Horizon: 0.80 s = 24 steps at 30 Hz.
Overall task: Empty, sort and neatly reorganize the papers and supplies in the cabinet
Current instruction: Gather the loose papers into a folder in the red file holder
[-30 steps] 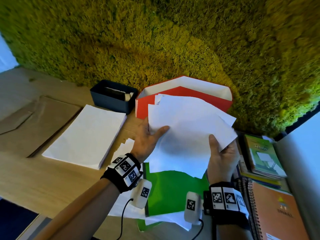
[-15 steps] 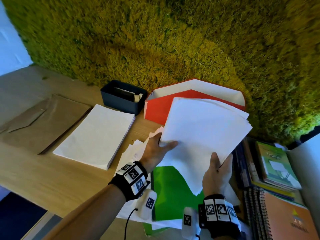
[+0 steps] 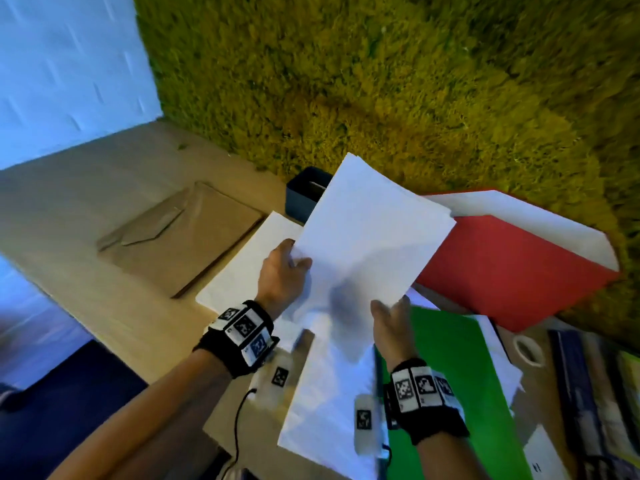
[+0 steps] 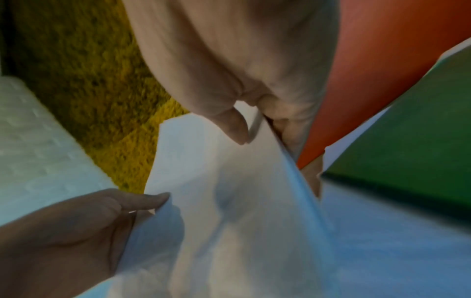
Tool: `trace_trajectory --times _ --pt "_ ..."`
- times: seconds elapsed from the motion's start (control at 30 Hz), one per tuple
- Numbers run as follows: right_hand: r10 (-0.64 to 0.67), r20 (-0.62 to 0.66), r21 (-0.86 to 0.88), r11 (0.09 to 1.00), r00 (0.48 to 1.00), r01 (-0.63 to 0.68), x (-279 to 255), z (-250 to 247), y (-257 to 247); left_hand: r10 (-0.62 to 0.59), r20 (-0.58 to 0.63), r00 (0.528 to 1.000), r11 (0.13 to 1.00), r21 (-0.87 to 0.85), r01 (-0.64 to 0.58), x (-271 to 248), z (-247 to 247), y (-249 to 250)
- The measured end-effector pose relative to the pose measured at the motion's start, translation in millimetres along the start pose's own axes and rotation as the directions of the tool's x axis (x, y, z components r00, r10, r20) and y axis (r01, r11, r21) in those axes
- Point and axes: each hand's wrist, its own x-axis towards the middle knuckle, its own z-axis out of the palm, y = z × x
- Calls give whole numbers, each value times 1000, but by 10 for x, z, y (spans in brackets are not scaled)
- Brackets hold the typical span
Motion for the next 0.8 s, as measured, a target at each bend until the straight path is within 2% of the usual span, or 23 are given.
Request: trace_trajectory --times 0.17,0.27,0.37,0.47,0.6,0.8 --pt "-11 133 -206 978 991 38 74 822 -78 -176 -20 984 940 294 174 486 -567 -449" --pt "63 151 -389 921 987 0 85 1126 -91 -256 48 965 866 455 207 659 -732 -728" --pt "187 173 -530 845 967 -69 102 1306 -36 -353 122 928 793 565 227 779 -815 -1008" --pt "255 120 -508 846 959 -161 131 1367 -38 -320 134 938 786 591 184 851 -796 -1155" --pt "275 138 -399 895 952 -201 216 1407 -21 -235 187 954 825 558 94 923 -729 -1200" --pt "209 169 -226 959 963 -169 242 1421 -5 -185 208 960 887 456 72 1065 -763 -1172"
